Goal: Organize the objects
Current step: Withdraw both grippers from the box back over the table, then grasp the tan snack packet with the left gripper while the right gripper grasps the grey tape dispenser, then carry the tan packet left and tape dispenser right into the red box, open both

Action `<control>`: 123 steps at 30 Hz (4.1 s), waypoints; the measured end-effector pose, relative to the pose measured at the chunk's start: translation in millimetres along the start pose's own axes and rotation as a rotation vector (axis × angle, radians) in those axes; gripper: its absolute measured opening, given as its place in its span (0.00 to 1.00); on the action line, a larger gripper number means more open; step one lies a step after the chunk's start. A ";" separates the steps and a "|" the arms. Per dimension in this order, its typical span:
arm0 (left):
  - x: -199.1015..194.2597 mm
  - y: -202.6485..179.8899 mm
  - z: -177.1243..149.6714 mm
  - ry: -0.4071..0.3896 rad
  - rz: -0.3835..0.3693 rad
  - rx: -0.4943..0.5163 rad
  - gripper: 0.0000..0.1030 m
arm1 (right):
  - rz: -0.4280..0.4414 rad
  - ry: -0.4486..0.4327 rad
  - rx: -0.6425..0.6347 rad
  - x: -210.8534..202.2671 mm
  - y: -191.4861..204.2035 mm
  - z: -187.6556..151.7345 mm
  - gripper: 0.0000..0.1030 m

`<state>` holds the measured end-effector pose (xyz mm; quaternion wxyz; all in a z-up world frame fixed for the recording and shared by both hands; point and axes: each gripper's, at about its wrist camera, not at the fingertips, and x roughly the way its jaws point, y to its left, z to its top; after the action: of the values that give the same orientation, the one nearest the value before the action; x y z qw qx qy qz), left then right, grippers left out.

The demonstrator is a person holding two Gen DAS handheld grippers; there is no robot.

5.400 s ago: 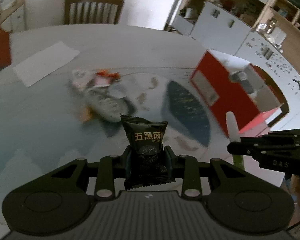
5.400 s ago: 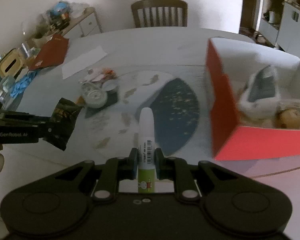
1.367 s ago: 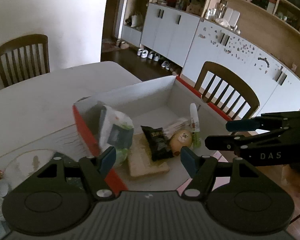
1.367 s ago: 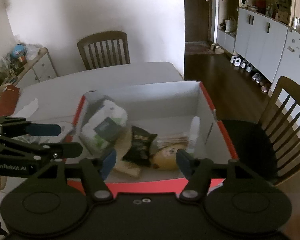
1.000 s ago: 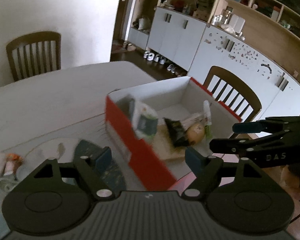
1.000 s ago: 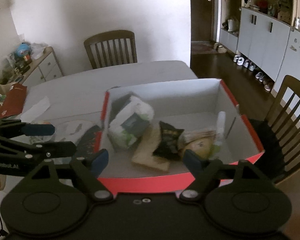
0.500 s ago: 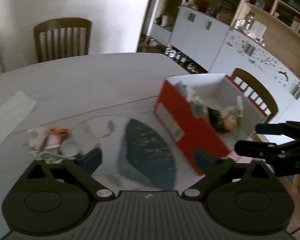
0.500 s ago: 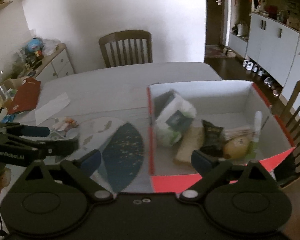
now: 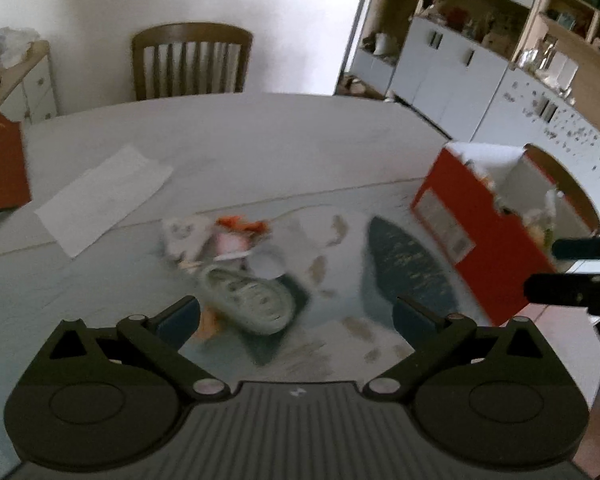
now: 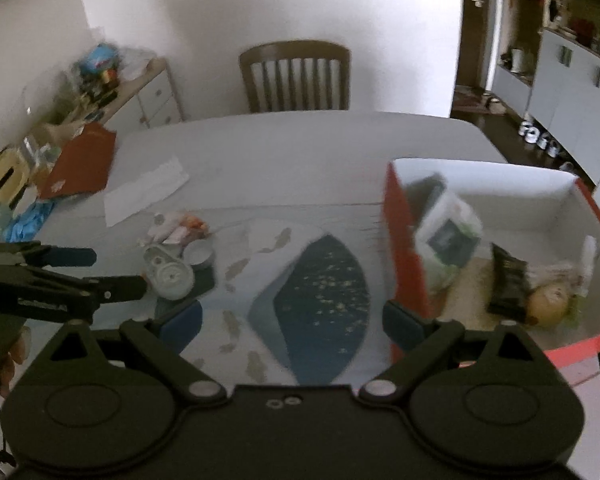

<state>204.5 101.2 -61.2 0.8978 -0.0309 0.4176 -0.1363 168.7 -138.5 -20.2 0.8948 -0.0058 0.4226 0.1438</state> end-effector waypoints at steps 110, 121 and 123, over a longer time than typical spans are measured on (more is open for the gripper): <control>12.4 -49.4 -30.3 0.069 -0.053 -0.026 0.19 | 0.054 0.107 -0.115 25.6 12.5 -29.2 0.52; 16.2 -106.1 -12.0 0.065 -0.096 0.027 0.19 | 0.019 0.030 -0.023 -19.5 -51.5 -33.8 0.52; 17.0 -116.8 -7.4 0.060 -0.102 0.034 0.19 | 0.013 0.012 -0.002 -26.8 -65.8 -33.1 0.52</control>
<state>183.8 -15.2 -58.8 0.8771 -0.0329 0.4399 -0.1899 144.8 -212.7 -28.5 0.8913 -0.0049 0.4278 0.1501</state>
